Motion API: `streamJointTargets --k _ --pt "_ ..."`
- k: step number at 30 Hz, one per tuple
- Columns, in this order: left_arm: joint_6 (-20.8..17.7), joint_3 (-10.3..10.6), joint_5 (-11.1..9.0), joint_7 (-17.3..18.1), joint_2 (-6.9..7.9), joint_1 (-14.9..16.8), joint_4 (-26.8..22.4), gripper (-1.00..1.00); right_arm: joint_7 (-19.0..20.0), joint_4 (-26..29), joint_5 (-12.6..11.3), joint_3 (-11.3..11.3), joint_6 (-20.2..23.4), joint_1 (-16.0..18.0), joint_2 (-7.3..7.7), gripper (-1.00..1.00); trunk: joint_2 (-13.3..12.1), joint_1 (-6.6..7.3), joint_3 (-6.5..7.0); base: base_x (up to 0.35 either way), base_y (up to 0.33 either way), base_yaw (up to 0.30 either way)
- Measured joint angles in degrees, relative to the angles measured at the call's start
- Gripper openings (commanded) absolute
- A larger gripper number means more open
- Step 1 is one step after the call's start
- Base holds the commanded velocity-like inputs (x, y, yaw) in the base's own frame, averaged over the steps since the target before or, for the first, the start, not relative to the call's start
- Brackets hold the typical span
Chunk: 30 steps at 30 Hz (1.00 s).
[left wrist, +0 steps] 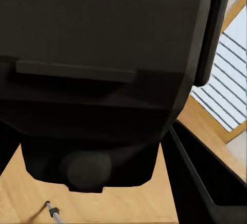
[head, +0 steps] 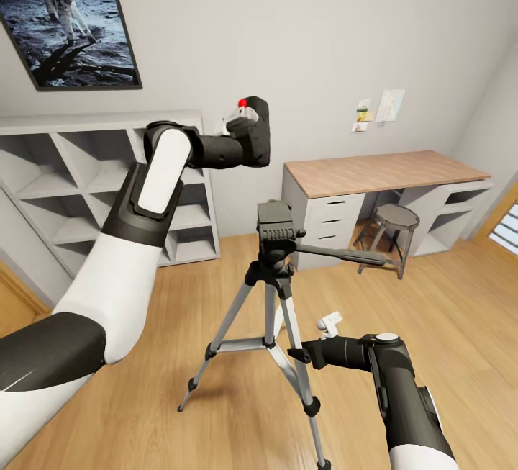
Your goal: Attach the digital camera to the camera tripod in the bedroom.
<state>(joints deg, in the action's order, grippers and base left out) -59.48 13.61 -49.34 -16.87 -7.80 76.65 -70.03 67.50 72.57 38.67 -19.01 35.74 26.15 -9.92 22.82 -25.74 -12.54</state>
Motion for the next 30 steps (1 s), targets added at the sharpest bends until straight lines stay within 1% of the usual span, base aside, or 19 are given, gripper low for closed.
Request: streamJointTargets --k 1,2,4,9,16,27,30 --pt "0.1 2.1 -1.6 0.0 0.12 0.0 -0.4 -1.0 0.0 0.0 0.0 0.0 0.1 0.0 0.0 -1.0 0.0 0.0 0.0 0.0 0.0 0.0" --pt "0.0 2.3 -1.2 0.0 0.16 0.0 -0.5 -1.0 0.0 0.0 0.0 0.0 0.0 0.0 0.0 -1.0 0.0 0.0 0.0 0.0 0.0 0.0" --pt "0.0 2.7 -1.2 0.0 0.38 0.0 -0.6 -1.0 0.0 0.0 0.0 0.0 0.0 0.0 0.0 -1.0 0.0 0.0 0.0 0.0 0.0 0.0" --pt "0.0 2.9 -0.8 -0.1 0.64 0.0 -1.4 -1.0 0.1 0.0 0.0 0.0 0.0 0.0 0.0 -1.0 0.0 0.0 0.0 0.0 0.0 0.0" --pt "0.2 3.0 -0.6 -0.5 0.4 0.0 -3.4 -1.0 0.1 -0.3 -0.2 0.0 -0.1 0.0 0.0 -1.0 0.0 0.0 0.01 0.0 0.0 0.0" --pt "0.4 3.0 -0.6 -0.9 0.39 0.0 -3.7 -1.0 0.1 -0.3 -0.2 0.0 -0.1 0.0 0.0 -1.0 0.0 0.0 0.01 0.0 0.0 0.0" --pt "0.6 3.3 -0.6 -1.1 0.26 0.0 -3.6 -1.0 0.1 -0.2 -0.2 0.0 -0.1 0.0 0.0 -1.0 0.0 0.0 0.0 0.0 0.0 0.0"
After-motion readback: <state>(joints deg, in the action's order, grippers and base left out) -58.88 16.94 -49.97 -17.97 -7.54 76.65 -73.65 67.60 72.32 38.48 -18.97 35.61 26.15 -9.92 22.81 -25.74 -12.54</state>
